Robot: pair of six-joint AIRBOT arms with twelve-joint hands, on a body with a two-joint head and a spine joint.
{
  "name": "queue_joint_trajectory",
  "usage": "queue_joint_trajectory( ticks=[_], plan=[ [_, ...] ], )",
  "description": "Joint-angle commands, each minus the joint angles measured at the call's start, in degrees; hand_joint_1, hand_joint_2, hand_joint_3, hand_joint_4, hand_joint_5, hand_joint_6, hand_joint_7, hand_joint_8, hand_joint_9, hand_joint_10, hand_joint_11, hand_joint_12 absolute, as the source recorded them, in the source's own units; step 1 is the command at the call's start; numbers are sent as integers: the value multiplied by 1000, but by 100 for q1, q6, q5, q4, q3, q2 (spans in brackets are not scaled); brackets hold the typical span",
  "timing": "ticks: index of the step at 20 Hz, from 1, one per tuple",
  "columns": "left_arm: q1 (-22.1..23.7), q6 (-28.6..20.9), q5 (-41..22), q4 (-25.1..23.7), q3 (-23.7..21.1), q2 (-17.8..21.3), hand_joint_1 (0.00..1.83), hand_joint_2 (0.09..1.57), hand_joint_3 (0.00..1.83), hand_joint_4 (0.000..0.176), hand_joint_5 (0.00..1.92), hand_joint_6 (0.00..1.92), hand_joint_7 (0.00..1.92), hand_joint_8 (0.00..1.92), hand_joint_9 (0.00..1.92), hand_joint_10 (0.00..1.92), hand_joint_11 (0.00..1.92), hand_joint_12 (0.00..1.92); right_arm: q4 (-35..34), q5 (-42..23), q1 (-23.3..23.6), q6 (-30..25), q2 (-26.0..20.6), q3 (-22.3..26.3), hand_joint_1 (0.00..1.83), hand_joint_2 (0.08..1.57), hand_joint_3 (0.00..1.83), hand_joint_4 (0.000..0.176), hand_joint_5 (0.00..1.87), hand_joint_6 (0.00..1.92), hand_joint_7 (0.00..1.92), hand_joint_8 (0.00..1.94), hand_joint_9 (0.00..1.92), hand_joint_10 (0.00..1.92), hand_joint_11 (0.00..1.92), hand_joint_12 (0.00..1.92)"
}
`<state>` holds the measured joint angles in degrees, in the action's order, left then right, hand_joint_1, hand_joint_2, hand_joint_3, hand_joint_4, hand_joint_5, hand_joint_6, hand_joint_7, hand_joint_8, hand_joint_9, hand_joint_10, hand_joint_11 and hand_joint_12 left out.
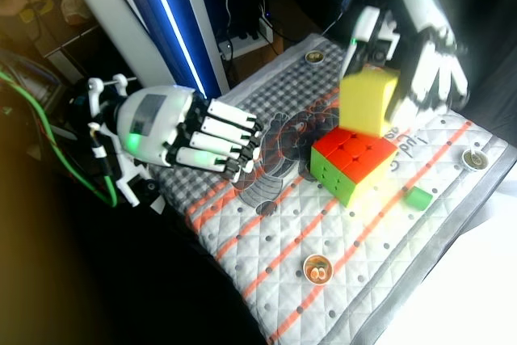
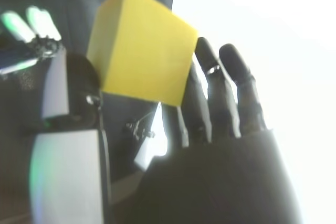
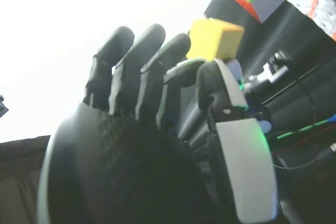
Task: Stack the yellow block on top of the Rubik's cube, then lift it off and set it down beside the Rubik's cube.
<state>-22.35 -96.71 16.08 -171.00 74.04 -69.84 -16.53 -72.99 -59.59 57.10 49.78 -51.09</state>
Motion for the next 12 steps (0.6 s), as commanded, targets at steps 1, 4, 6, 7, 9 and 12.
queue_joint_trajectory(
  ticks=[1,4,6,7,9,12],
  plan=[
    [122,-46,526,-97,55,-53,1144,1138,0,0,932,1073,682,19,219,538,0,1299,58,-709,45,-9,9,-39,969,1380,0,0,531,1643,552,1251,410,1518,227,1921],
    [130,-46,358,-93,220,-244,1121,1182,2,0,846,1204,534,0,177,391,0,1101,61,-708,46,-9,12,-42,962,1385,1,0,521,1656,544,1199,400,1433,136,1921],
    [124,-46,293,-99,273,-311,1119,1172,0,0,868,1173,571,41,247,250,0,1040,62,-707,47,-9,14,-45,971,1377,0,0,536,1636,565,1132,412,1383,147,1891],
    [124,-46,278,-97,287,-322,1104,1183,0,0,846,1207,527,18,202,244,0,972,62,-707,47,-9,14,-45,973,1373,0,0,541,1629,563,1092,406,1349,144,1865],
    [120,-47,240,-59,327,-345,1058,1195,0,0,825,1235,506,6,163,225,0,852,62,-707,48,-9,14,-47,978,1368,0,0,548,1618,566,1080,402,1340,137,1861],
    [110,-47,228,-32,341,-348,881,1018,0,0,527,158,234,0,75,120,0,757,62,-707,50,-9,14,-47,971,1376,0,0,535,1635,563,1045,399,1301,113,1839]
  ],
)
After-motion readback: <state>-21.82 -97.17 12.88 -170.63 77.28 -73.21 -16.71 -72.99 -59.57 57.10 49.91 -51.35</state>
